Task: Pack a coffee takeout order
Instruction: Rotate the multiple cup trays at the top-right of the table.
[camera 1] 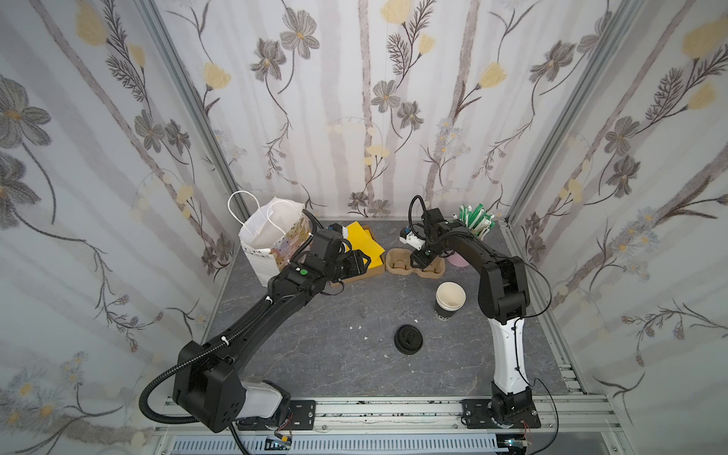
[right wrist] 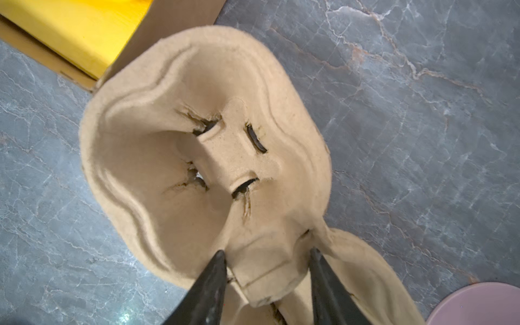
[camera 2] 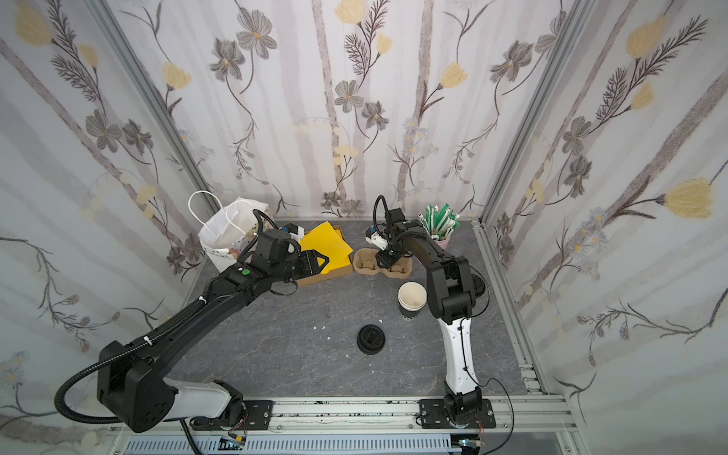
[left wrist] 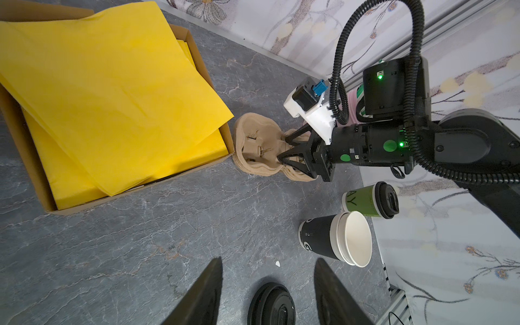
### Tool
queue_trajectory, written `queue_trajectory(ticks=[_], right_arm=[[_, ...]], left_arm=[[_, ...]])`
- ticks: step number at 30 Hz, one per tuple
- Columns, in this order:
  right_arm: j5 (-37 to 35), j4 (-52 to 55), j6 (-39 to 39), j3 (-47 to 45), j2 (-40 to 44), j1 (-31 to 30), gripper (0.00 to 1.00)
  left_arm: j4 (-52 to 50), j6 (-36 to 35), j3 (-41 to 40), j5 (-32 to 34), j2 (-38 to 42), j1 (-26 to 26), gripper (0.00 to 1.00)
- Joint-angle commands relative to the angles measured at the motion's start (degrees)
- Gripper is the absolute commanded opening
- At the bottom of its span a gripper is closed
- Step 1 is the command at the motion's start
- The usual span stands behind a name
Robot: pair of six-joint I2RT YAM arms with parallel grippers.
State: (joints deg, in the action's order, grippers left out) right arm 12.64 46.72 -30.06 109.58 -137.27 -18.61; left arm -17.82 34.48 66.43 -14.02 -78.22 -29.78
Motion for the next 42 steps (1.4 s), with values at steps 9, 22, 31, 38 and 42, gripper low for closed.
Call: queue_trajectory(ticks=[9,22,31,38,42], right_arm=[[-2.5,-0.9,-0.8,-0.3,1.3,-1.2,0.5],[-3.5,-1.1,-0.7,-0.5,0.8,-2.0,0.48],[-3.0,-0.2,0.2,-1.1,1.4,-1.0,0.42],[-4.6,0.8,2.9,-1.0,0.9,0.2,0.39],[-5.2,0.8,5.8,-0.8,0.7,0.5,0.39]], left_arm=[[0.6,0.2,-1.2,0.7,1.5,0.0,0.55],[0.6,0.4,-2.3,0.9,2.3,0.0,0.55],[0.6,0.3,-2.3,1.3,2.2,0.0,0.55],[0.6,0.1,-2.5,1.1,2.2,0.0,0.55],[0.6,-0.1,-2.5,1.0,1.9,0.0,0.55]])
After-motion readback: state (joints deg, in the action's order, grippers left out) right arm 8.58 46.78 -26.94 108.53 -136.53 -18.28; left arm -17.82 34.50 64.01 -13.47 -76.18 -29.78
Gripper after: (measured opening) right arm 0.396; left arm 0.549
